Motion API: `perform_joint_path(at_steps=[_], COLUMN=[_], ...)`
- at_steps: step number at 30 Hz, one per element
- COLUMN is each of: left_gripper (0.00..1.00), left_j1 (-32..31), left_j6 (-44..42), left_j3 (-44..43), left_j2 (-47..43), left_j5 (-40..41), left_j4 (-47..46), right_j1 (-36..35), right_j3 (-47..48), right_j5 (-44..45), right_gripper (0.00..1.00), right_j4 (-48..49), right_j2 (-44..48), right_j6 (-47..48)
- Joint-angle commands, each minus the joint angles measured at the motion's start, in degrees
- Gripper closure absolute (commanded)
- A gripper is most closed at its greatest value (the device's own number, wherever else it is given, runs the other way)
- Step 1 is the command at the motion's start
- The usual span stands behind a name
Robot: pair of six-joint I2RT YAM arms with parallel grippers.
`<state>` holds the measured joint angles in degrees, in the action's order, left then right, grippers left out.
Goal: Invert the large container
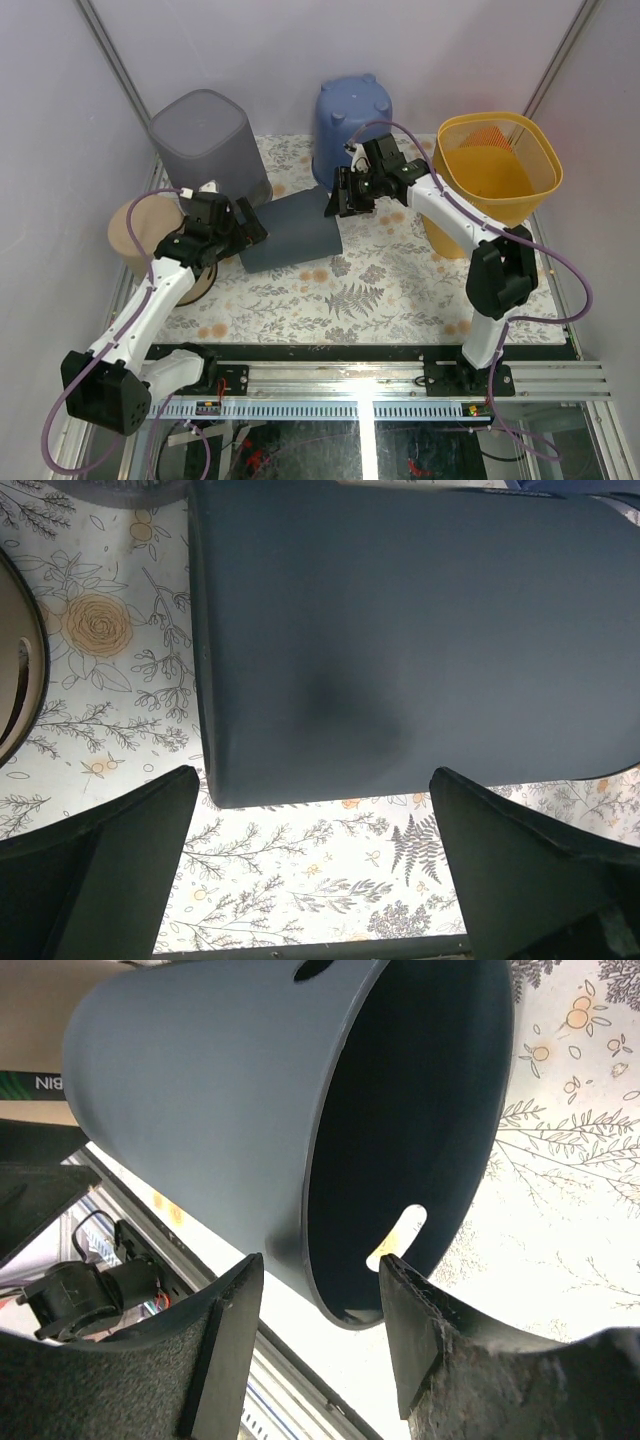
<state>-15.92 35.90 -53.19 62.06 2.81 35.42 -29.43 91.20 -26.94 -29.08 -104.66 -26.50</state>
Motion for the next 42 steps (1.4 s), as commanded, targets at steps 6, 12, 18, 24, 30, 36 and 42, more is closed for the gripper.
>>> perform_joint_path(at_steps=[6,12,18,24,30,36,42], left_gripper=[0.0,0.0,0.0,0.0,0.0,0.0,0.0], left_j1=[2.52,2.91,2.98,3.0,2.91,2.84,1.71], left_j6=[-1.71,-2.07,-2.38,-1.21,-1.24,-0.48,-0.6], left_j3=[2.4,4.02,5.66,7.99,7.24,5.22,2.44], left_j2=[1.82,3.53,4.08,4.16,5.51,4.12,3.44], left_j5=[-5.37,-6.48,-4.67,-4.39,-6.4,-8.22,-8.07], left_j4=[-10.7,-15.75,-19.29,-24.19,-24.96,-23.41,-21.28], right_j1=[-2.87,-4.46,-4.82,-5.31,-5.76,-5.81,-5.91], right_j3=[6.35,9.34,9.64,9.92,12.57,12.71,13.1], right_j5=[3.06,4.31,4.62,5.33,7.31,7.01,6.95], right_gripper=[0.43,0.43,0.43,0.43,0.43,0.43,0.43], right_j4=[-6.83,-8.31,-8.27,-8.48,-12.11,-12.91,-14.35], right_j2=[-1.07,-3.17,-4.09,-4.28,-5.65,-5.82,-6.03], right_j6=[2.73,2.77,2.57,2.2,2.37,1.7,2.8])
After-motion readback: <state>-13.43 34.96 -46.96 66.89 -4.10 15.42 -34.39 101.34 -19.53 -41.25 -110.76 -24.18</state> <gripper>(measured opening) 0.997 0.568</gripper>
